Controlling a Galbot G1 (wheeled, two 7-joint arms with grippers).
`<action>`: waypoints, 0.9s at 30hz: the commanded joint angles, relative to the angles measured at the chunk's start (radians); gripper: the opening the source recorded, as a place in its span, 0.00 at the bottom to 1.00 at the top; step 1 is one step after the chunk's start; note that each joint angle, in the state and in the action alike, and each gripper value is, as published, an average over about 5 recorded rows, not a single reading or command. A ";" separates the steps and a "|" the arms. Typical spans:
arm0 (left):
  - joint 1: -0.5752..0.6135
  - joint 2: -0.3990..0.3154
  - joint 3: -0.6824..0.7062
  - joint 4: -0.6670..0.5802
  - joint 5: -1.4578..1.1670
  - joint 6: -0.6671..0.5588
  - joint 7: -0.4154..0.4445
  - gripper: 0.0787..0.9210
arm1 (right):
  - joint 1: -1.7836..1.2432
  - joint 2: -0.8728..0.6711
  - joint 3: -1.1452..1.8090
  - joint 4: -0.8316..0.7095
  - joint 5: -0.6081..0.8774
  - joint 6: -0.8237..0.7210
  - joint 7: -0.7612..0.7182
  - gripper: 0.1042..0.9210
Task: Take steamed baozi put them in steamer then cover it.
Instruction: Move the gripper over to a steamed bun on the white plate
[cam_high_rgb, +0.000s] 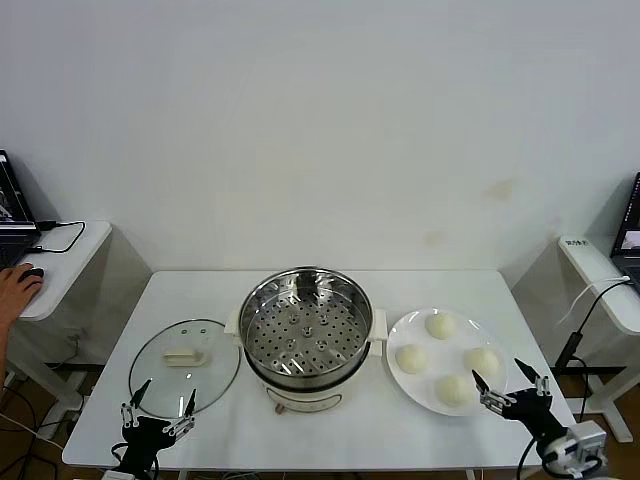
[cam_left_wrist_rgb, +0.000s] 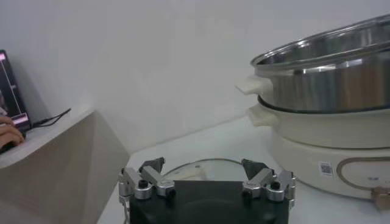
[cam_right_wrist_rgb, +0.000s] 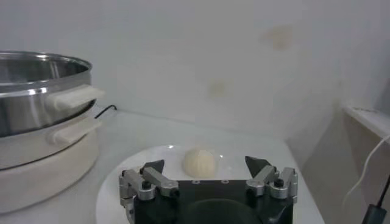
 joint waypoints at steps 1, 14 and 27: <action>0.000 0.001 0.000 -0.003 0.014 0.001 0.001 0.88 | 0.046 -0.047 0.014 0.005 -0.005 -0.011 0.016 0.88; 0.032 -0.050 0.002 -0.036 0.095 -0.016 -0.001 0.88 | 0.607 -0.492 -0.318 -0.263 -0.478 -0.120 -0.561 0.88; 0.050 -0.093 -0.011 -0.077 0.103 -0.025 -0.003 0.88 | 1.346 -0.438 -1.044 -0.651 -0.719 0.015 -0.969 0.88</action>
